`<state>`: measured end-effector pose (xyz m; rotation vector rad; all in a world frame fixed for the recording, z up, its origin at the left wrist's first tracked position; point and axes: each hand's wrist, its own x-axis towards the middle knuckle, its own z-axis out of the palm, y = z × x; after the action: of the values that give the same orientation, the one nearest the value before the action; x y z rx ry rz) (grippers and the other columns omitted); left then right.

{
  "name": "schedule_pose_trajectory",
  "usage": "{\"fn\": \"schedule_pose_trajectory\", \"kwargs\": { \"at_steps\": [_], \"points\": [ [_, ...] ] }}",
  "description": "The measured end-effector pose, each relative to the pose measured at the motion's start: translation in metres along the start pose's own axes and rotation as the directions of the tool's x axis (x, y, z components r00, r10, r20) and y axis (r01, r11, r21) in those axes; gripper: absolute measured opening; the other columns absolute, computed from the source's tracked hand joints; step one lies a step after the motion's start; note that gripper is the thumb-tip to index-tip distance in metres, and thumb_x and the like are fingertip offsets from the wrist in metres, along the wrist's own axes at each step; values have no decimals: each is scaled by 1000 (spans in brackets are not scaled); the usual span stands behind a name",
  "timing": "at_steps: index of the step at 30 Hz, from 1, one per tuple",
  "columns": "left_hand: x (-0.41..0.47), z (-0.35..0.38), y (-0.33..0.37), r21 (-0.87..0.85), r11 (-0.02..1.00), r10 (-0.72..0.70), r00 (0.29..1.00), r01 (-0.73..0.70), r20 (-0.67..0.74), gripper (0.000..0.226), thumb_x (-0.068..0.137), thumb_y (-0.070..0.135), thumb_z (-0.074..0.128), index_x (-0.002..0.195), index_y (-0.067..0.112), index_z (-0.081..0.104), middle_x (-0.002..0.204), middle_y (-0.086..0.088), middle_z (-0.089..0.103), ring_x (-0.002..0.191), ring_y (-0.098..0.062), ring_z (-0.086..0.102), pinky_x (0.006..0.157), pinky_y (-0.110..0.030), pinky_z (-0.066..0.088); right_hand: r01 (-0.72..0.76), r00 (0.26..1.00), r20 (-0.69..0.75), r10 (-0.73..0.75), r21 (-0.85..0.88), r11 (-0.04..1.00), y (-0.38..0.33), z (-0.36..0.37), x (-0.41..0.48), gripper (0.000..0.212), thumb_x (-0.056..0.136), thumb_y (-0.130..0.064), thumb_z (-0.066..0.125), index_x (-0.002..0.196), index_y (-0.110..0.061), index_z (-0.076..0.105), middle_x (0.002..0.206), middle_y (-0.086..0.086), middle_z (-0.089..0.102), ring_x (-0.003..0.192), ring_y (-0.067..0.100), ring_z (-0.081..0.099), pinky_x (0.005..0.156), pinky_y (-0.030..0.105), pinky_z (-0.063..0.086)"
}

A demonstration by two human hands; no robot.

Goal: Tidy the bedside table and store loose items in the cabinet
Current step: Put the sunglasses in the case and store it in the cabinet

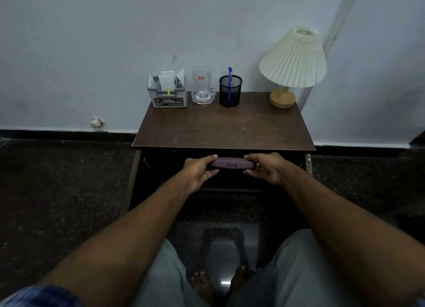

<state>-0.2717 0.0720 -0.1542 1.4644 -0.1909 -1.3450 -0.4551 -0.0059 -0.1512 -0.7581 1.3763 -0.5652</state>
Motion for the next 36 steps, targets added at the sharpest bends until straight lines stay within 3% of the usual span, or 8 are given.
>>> {"fn": "schedule_pose_trajectory", "kwargs": {
  "at_steps": [3, 7, 11, 14, 16, 19, 26, 36],
  "points": [
    [7, 10, -20, 36, 999, -33, 999, 34, -17, 28, 88, -4, 72, 113, -8, 61, 127, -26, 63, 115, -36, 67, 83, -39, 59, -29, 999, -26, 27, -65, 997, 12, -15, 9, 9, 89, -4, 71, 95, -1, 66, 86, 12, 62, 73, 25, 66, 56, 31, 59],
    [28, 32, -53, 100, 995, -20, 999, 23, -32, 30, 90, -5, 69, 118, -5, 58, 126, -23, 59, 120, -35, 62, 87, -38, 58, -21, 989, -146, 4, -113, 993, 25, -40, 28, 10, 87, 0, 72, 88, -4, 63, 91, 11, 60, 79, 23, 63, 60, 34, 60],
    [55, 59, -78, 188, 982, 34, 999, -29, -23, 36, 88, -7, 69, 124, -3, 62, 114, -18, 63, 103, -26, 65, 82, -33, 60, 42, 959, -269, -90, -181, 983, 33, -62, 54, 18, 83, 1, 72, 79, -11, 59, 91, 14, 64, 81, 22, 64, 58, 35, 56],
    [76, 78, -91, 284, 956, 85, 996, -70, -40, 35, 85, -3, 71, 119, 2, 67, 103, -15, 69, 93, -23, 68, 88, -36, 60, 87, 901, -388, -192, -272, 958, 34, -68, 73, 9, 78, -6, 73, 86, -5, 68, 100, 22, 71, 89, 33, 70, 80, 47, 62],
    [90, 88, -94, 368, 927, 106, 993, -77, -60, 21, 84, 1, 72, 103, 8, 69, 97, -13, 71, 90, -25, 69, 85, -35, 60, 97, 882, -416, -220, -297, 950, 34, -70, 84, 28, 76, -13, 74, 100, 0, 71, 102, 19, 73, 93, 35, 71, 86, 48, 61],
    [109, 96, -93, 465, 884, 88, 993, -40, -81, 16, 87, 9, 70, 100, 5, 63, 96, -14, 71, 94, -30, 70, 81, -38, 60, 107, 884, -407, -231, -305, 946, 33, -70, 101, 35, 82, -16, 69, 111, 3, 69, 110, 20, 71, 101, 36, 69, 93, 45, 58],
    [143, 111, -86, 524, 851, -22, 1000, 16, 4, 34, 97, 8, 52, 129, 2, 62, 129, -17, 65, 116, -34, 64, 100, -41, 55, 56, 945, -299, -134, -253, 966, 27, -73, 140, 44, 102, -7, 47, 145, 2, 45, 149, 18, 50, 137, 33, 48, 111, 35, 41],
    [156, 113, -90, 539, 841, -112, 990, 51, 82, 37, 104, 8, 46, 139, -1, 55, 141, -22, 58, 128, -36, 58, 106, -43, 50, -2, 978, -204, -48, -235, 972, 35, -76, 171, 47, 103, -10, 49, 148, 1, 42, 152, 18, 46, 141, 33, 45, 115, 42, 40]
  ]
}}
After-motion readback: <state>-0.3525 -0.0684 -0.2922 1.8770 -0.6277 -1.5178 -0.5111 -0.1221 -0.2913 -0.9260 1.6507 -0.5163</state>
